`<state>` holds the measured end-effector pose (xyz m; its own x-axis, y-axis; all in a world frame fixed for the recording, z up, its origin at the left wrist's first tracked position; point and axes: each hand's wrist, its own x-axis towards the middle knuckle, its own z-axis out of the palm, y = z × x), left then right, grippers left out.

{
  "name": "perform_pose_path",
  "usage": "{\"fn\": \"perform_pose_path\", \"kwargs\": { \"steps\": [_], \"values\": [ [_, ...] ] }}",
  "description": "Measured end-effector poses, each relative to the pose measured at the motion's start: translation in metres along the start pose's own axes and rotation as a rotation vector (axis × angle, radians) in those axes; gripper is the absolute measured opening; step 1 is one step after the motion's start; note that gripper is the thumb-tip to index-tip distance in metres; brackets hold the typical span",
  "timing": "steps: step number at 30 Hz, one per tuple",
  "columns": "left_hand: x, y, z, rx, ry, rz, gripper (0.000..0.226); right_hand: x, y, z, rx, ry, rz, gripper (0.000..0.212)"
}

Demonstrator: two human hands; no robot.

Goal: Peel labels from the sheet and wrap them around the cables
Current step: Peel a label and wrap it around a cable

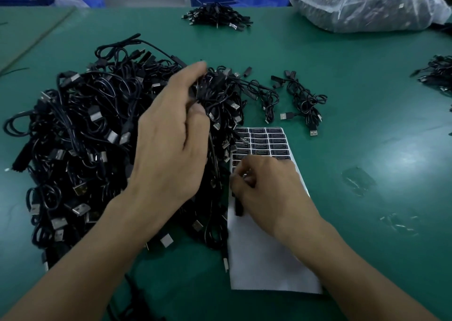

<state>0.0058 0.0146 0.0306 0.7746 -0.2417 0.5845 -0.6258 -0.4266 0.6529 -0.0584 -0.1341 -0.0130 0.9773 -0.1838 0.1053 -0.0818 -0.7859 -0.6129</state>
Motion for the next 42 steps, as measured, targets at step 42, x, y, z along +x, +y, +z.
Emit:
{"fn": "perform_pose_path", "kwargs": {
  "steps": [42],
  "values": [
    [-0.016, 0.016, 0.017, 0.362, -0.053, 0.237, 0.048, 0.015, 0.042, -0.044, 0.586, -0.116, -0.136, 0.013]
  ]
}}
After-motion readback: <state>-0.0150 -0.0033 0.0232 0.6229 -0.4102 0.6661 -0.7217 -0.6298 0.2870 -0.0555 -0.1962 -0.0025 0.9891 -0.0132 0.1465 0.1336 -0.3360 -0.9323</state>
